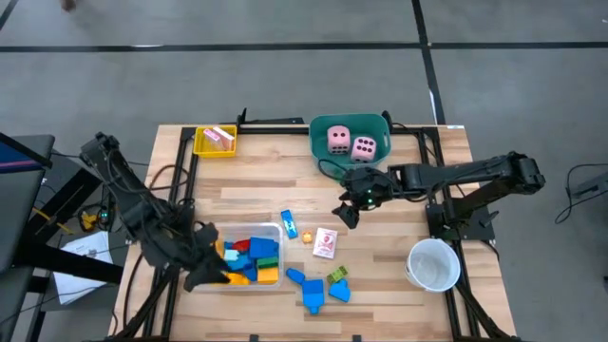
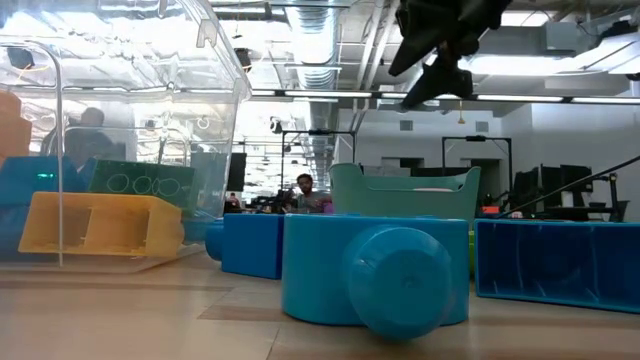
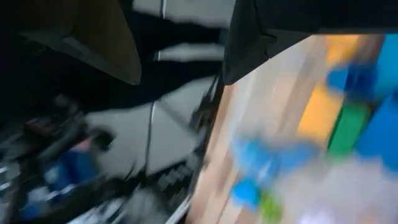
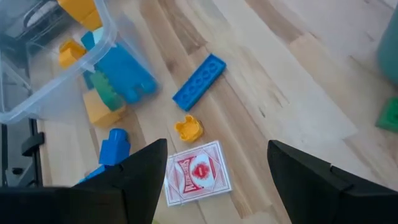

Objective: Pick & Place Toys
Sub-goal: Put the yellow game piece into the transparent bin

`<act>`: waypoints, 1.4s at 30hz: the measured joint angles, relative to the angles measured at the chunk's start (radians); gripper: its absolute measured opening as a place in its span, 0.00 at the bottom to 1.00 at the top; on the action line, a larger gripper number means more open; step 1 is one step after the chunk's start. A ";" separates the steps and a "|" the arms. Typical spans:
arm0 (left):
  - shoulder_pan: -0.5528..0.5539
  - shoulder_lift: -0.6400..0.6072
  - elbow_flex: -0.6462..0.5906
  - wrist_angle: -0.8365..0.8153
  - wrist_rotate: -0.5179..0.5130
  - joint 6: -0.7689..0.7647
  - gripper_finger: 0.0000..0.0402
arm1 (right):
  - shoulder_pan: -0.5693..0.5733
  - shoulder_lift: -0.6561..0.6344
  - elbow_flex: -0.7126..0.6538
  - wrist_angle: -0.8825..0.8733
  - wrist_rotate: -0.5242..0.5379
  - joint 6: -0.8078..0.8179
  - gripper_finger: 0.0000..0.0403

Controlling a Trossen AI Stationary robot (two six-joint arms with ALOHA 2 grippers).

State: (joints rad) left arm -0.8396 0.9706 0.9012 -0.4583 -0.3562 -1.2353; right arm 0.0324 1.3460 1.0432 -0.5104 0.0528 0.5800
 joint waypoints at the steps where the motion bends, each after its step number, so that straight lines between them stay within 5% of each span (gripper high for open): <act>1: 0.004 -0.005 0.000 0.031 -0.034 0.041 0.55 | 0.005 0.000 -0.008 0.011 0.000 0.000 0.67; 9: 0.081 -0.020 0.000 0.236 -0.290 0.420 0.54 | 0.082 0.044 -0.084 0.163 0.000 -0.189 0.67; 14: 0.157 -0.020 0.000 0.351 -0.339 0.614 0.57 | 0.117 0.162 -0.084 0.260 0.000 -0.339 0.67; 27: 0.231 -0.014 0.000 0.383 -0.339 0.664 0.62 | 0.140 0.436 -0.054 0.444 -0.007 -0.498 0.67; 42: 0.237 0.006 0.000 0.401 -0.337 0.678 0.61 | 0.125 0.656 0.057 0.511 -0.001 -0.474 0.66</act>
State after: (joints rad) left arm -0.6029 0.9764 0.9012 -0.0572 -0.6936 -0.5575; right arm 0.1577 2.0021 1.1006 0.0009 0.0517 0.1061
